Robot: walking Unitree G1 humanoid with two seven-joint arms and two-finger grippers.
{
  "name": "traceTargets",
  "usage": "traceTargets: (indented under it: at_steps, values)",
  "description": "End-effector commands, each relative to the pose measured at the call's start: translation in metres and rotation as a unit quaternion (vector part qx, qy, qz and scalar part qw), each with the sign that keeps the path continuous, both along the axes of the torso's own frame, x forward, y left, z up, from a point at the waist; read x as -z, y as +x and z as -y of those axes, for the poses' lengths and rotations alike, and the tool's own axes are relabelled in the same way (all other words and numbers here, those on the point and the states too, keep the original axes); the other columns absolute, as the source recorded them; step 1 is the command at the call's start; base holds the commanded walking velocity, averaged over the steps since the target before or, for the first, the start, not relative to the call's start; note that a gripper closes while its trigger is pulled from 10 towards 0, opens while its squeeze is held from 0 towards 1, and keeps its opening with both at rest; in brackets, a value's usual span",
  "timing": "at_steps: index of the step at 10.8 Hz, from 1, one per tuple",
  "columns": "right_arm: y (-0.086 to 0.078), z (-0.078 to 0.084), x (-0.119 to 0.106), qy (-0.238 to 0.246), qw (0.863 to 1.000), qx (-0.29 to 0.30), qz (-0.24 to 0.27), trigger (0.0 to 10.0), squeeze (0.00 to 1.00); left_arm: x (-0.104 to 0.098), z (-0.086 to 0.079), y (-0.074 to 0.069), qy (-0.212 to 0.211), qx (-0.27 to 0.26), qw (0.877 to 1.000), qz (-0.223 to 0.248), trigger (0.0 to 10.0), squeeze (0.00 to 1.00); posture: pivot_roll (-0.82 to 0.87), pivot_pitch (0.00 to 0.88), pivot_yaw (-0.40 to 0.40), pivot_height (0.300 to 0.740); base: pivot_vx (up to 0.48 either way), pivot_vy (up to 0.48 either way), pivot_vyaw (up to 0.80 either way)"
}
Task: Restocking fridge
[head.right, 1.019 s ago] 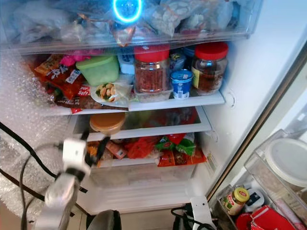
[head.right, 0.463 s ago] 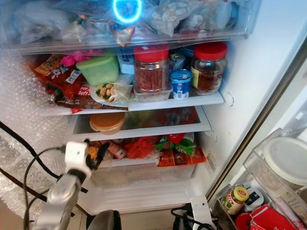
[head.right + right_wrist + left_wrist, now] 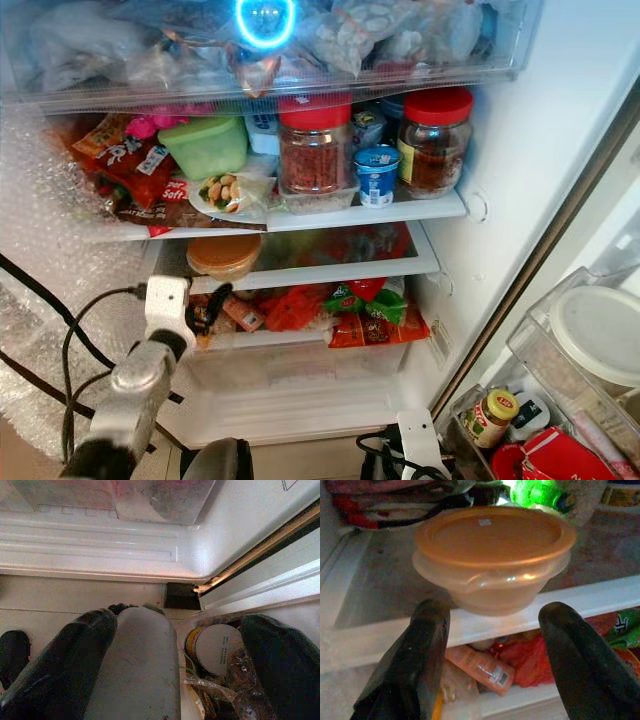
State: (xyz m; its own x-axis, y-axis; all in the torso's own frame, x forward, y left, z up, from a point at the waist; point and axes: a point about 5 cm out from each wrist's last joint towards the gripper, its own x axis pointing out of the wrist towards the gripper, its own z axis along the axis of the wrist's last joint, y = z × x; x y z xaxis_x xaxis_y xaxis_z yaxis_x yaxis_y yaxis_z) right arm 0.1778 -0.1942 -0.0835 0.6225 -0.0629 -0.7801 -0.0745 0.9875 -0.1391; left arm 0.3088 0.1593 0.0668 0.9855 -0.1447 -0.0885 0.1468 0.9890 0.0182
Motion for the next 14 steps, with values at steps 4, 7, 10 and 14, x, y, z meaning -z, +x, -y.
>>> traceTargets:
  at_steps: [4, 7, 10, 14]
  values:
    - [-0.006, 0.002, 0.003, -0.004, 1.000, 0.009, -0.010, 10.0, 0.00, -0.003, 0.005, 0.020, -0.041, -0.006, 0.999, -0.015, 10.0, 0.00, -0.03, 0.000, 0.035, 0.629, 0.000, 0.000, 0.00]
    - [-0.006, 0.002, 0.003, -0.005, 1.000, 0.011, -0.009, 10.0, 0.00, -0.006, 0.008, 0.034, -0.058, -0.005, 0.998, -0.029, 10.0, 0.00, -0.04, 0.000, 0.038, 0.629, 0.000, 0.000, 0.00]
    - [-0.006, 0.003, 0.003, -0.007, 1.000, 0.008, -0.009, 10.0, 0.00, -0.013, 0.013, 0.047, -0.075, -0.010, 0.996, -0.045, 10.0, 0.00, -0.05, 0.000, 0.037, 0.629, 0.000, 0.000, 0.00]
    - [-0.006, 0.002, 0.003, -0.008, 1.000, 0.003, -0.010, 10.0, 0.00, -0.012, 0.021, 0.049, -0.087, 0.001, 0.995, -0.056, 10.0, 0.00, -0.04, 0.000, 0.035, 0.629, 0.000, 0.000, 0.00]
